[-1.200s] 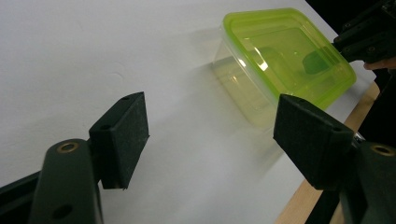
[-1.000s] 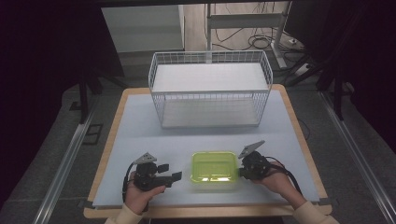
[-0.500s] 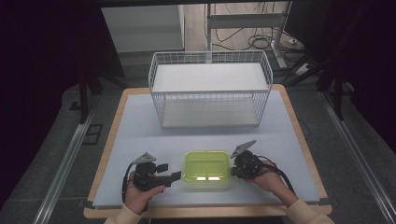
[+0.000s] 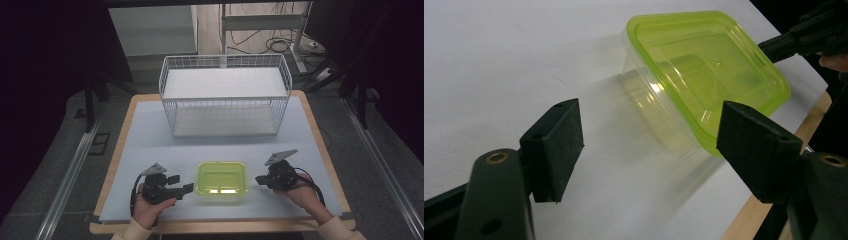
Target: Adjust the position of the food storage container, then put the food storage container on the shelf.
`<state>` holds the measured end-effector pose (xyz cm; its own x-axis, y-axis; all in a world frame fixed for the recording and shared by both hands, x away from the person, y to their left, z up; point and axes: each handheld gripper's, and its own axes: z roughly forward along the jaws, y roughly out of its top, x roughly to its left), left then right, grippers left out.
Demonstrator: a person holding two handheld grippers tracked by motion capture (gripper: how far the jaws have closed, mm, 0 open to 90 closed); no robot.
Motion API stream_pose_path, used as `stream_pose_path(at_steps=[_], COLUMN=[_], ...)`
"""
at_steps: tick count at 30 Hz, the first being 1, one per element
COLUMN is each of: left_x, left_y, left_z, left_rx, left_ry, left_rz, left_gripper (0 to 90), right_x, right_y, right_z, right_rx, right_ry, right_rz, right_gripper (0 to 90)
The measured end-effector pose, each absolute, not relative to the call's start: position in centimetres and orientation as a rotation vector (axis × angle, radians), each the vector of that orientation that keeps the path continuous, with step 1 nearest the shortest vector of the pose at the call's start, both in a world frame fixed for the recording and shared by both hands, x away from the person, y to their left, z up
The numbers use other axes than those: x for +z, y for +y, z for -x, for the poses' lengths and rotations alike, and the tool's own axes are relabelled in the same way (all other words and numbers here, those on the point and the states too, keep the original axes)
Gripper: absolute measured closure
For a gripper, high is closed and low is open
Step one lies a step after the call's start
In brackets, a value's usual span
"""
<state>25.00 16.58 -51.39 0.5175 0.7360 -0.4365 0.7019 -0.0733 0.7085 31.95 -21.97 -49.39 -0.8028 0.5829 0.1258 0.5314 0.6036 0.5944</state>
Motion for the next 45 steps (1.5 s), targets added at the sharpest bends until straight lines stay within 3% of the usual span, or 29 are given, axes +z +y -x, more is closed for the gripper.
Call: stream_pose_path(at_steps=[8, 12, 19, 30, 45], left_x=[-51.5, -51.5, -51.4, -51.3, -52.0], left_y=[16.7, 16.7, 16.8, 17.0, 15.7], left_z=[-25.2, -25.3, -25.5, -26.3, -28.4], left_rx=[0.025, 0.015, -0.041, -0.163, -0.275], left_ry=[1.21, 1.212, 1.209, 1.215, 1.252], left_rz=[-1.789, -1.785, -1.759, -1.685, -1.667], left_gripper=[26.5, 26.5, 29.8, 31.0, 35.1], right_x=[-49.9, -49.9, -49.8, -49.9, -51.0], right_y=[-25.1, -26.3, -27.4, -27.4, -25.5], right_z=[-31.8, -31.8, -31.3, -31.6, -32.2], right_rx=[1.178, 1.319, 1.497, 1.655, 1.685], right_ry=[2.692, 2.663, 2.586, 2.557, 2.563], right_rz=[-1.137, -1.213, -1.328, -1.447, -1.556], right_gripper=[84.6, 76.3, 51.4, 45.9, 48.8])
